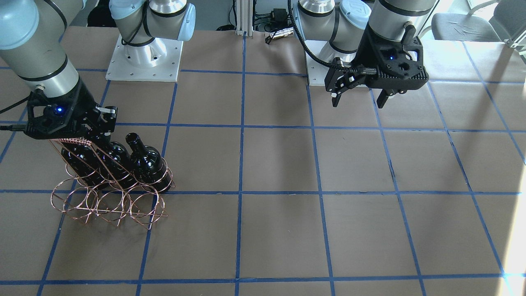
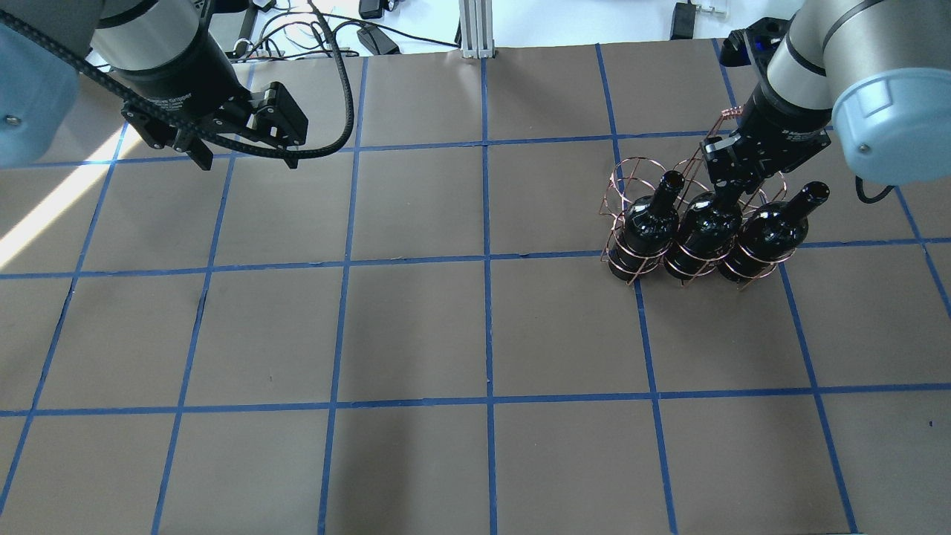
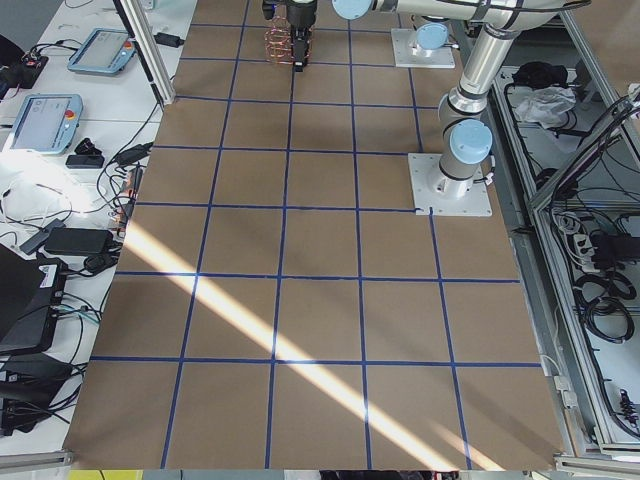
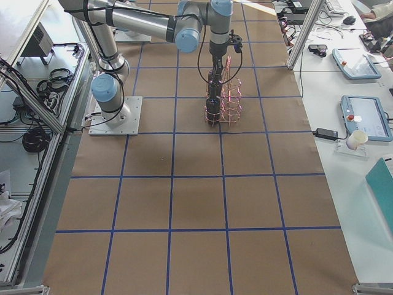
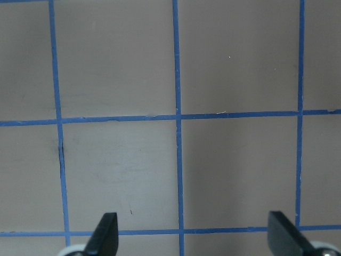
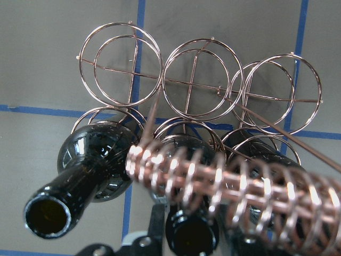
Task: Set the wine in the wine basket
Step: 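Lower the bottle into the empty rack slot beside the others, then open the right gripper and raise it away from the rack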
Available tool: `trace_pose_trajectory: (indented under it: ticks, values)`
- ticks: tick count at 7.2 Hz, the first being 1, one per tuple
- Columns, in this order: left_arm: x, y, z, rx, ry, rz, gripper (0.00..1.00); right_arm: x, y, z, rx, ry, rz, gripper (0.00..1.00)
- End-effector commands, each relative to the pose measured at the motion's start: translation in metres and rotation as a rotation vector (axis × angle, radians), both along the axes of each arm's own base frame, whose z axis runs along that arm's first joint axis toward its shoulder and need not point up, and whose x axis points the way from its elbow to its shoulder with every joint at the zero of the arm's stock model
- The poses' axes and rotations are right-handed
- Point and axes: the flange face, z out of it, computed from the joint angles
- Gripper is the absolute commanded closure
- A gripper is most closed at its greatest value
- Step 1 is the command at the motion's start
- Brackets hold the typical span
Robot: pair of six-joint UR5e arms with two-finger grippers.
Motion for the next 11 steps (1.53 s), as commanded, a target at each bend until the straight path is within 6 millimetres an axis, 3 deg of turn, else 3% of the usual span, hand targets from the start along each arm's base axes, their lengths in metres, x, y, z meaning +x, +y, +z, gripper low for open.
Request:
trace_pose_trajectory:
  ticks: [1, 2, 3, 4, 5, 7, 9, 11]
  values:
    - [0.000, 0.000, 0.000, 0.002, -0.001, 0.000, 0.00, 0.003, -0.005, 0.034, -0.034, 0.004, -0.001, 0.00]
    - [0.000, 0.000, 0.000, 0.002, -0.001, 0.000, 0.00, 0.006, -0.002, 0.060, 0.006, -0.005, -0.001, 0.00]
    - [0.000, 0.000, 0.000, 0.000, -0.001, 0.000, 0.00, 0.019, 0.005, 0.098, -0.016, -0.002, 0.019, 0.00]
    - [0.000, 0.000, 0.000, 0.000, -0.001, 0.000, 0.00, 0.041, 0.022, 0.144, -0.062, 0.004, 0.051, 0.00]
    - [0.000, 0.000, 0.000, 0.000, -0.001, 0.000, 0.00, 0.057, 0.043, 0.162, -0.079, 0.003, 0.061, 0.00]
    - [0.000, 0.001, 0.001, -0.002, -0.002, 0.000, 0.00, 0.064, 0.049, 0.166, -0.086, -0.002, 0.075, 0.00]
    - [0.000, 0.001, 0.001, -0.002, -0.002, 0.000, 0.00, 0.090, 0.051, 0.163, -0.088, -0.040, 0.076, 0.00]
    - [0.001, 0.001, 0.001, -0.003, -0.003, -0.001, 0.00, 0.088, 0.043, 0.154, -0.075, -0.014, 0.074, 0.00]
